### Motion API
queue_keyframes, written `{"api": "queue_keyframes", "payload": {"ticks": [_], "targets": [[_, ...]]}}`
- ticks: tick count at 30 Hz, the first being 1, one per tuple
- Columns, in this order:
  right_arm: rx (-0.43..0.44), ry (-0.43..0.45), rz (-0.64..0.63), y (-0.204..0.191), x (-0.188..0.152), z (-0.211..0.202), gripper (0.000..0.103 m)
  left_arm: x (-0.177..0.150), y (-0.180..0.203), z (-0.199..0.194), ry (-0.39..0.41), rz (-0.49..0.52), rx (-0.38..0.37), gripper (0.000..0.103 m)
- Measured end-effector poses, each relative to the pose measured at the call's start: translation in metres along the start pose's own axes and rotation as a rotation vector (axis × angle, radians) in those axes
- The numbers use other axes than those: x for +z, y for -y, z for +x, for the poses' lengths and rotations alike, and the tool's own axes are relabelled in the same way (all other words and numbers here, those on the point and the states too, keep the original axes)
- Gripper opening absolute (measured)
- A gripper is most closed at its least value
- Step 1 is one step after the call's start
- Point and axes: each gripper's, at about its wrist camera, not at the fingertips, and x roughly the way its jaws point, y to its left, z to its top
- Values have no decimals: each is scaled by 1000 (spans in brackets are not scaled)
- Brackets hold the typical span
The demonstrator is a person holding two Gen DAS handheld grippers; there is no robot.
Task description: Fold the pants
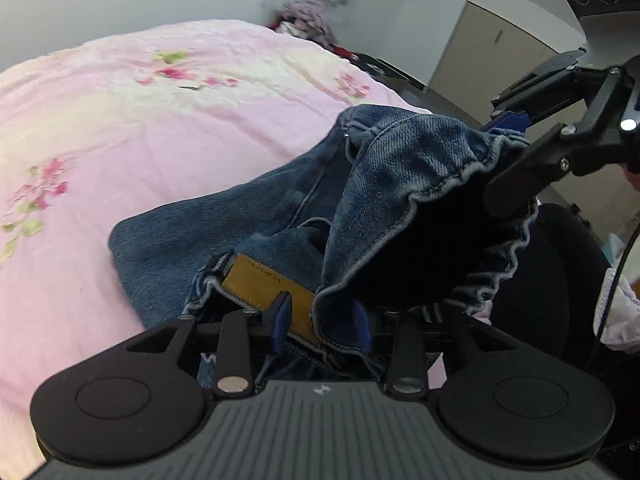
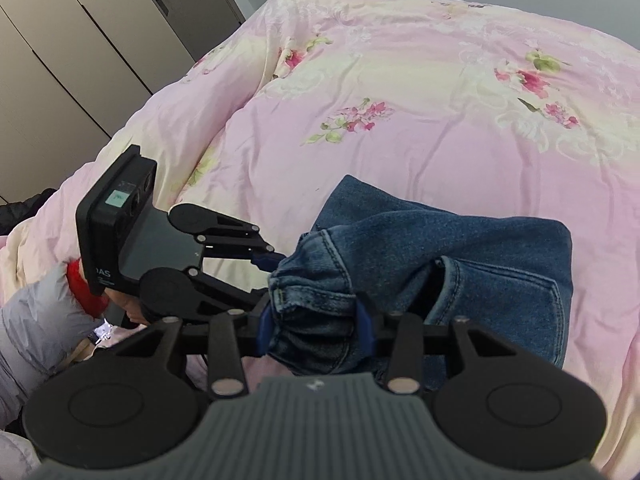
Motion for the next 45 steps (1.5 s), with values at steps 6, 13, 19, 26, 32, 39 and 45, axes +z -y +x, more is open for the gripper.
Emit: {"api": "queue_keyframes", "payload": {"ticks": [6,13,19,26,32,39,45], "targets": [[-2,12,26,6,5,4,39,12,-25,24,-42,-225,-121,17],[18,-4,-10,-1,28,15,39,-8,-24,-7,-5,-501,-215,5],[31,-131,-31,-14,41,84,40,-47,-23,1,-73,-681,-180,0],[-33,-222,-12,-5,38,150,41,-66,-39,-18,15,-765,-56,10],[-3,-235,64,17,34,177,44,-64,-50,-19,105,-808,-8,52],[53,-160,108,21,43,128,62,-74,-43,-38,116,-803,23,52],[98,-40,104,28,21,66,38,-74,-47,-48,137,-839,39,52]]}}
